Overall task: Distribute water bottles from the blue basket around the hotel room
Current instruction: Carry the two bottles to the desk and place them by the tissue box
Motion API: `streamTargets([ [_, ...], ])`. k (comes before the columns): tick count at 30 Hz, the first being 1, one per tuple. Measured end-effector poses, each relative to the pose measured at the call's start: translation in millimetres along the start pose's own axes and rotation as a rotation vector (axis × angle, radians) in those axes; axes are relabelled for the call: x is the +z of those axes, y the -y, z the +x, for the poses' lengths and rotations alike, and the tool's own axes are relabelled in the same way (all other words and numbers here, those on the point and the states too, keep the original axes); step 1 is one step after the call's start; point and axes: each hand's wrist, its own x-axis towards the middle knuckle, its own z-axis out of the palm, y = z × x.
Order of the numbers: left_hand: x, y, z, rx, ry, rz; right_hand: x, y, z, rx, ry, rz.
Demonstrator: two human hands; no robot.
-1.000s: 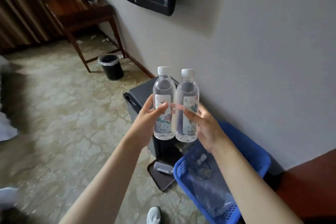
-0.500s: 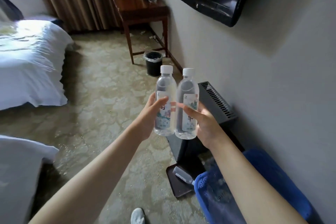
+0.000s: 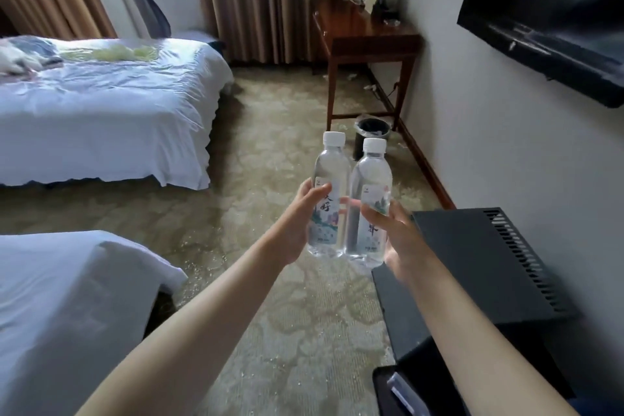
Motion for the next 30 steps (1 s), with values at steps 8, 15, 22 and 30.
streamTargets([
  [8,-50.9,-17.3,66.2,0.013,-0.021,-0.029,24.2,8.5,89.4,0.022,-0.007,-0.009],
  [15,-86.0,-31.5,164.0,0.044,-0.064,-0.050,21.0,27.9,192.7,0.048,0.033,-0.006],
  [22,-116.7,-54.5,259.3,0.041,-0.113,-0.070,18.1,59.5,289.6,0.066,0.040,-0.039],
  [30,-183.2,-77.5,361.3,0.011,-0.113,-0.052,36.5,70.8,406.2,0.110,0.050,-0.021],
])
